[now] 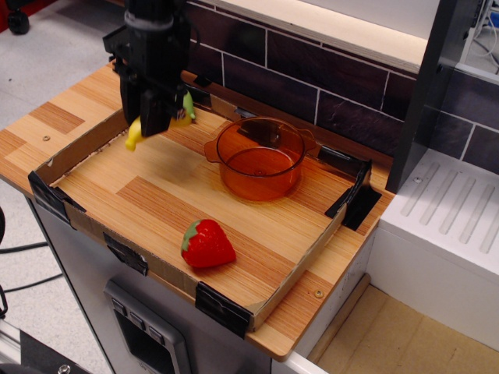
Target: Put banana in pot
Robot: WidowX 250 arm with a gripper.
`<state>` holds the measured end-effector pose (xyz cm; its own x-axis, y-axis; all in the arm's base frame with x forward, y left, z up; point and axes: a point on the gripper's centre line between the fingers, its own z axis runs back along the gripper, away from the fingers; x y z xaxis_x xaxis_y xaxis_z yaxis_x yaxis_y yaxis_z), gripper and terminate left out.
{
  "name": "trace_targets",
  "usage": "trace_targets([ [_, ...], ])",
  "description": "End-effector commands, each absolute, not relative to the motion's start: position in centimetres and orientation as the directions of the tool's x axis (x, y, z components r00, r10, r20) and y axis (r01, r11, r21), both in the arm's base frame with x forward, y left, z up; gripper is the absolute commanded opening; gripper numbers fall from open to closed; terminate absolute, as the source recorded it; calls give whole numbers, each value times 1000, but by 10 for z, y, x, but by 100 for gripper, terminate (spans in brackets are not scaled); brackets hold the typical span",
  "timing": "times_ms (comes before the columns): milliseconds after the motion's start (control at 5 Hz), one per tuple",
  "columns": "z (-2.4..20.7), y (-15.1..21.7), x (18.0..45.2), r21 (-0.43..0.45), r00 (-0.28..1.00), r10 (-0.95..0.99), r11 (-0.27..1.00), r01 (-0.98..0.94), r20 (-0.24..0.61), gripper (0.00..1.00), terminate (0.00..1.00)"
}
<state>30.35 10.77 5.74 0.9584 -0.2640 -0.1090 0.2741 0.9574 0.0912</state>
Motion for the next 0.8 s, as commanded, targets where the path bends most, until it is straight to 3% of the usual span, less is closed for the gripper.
trace_targets([
  [0,86,72,316,93,980,-171,979,181,-106,0,0],
  [600,70,22,334,95,977,-152,981,167,-147,0,0],
])
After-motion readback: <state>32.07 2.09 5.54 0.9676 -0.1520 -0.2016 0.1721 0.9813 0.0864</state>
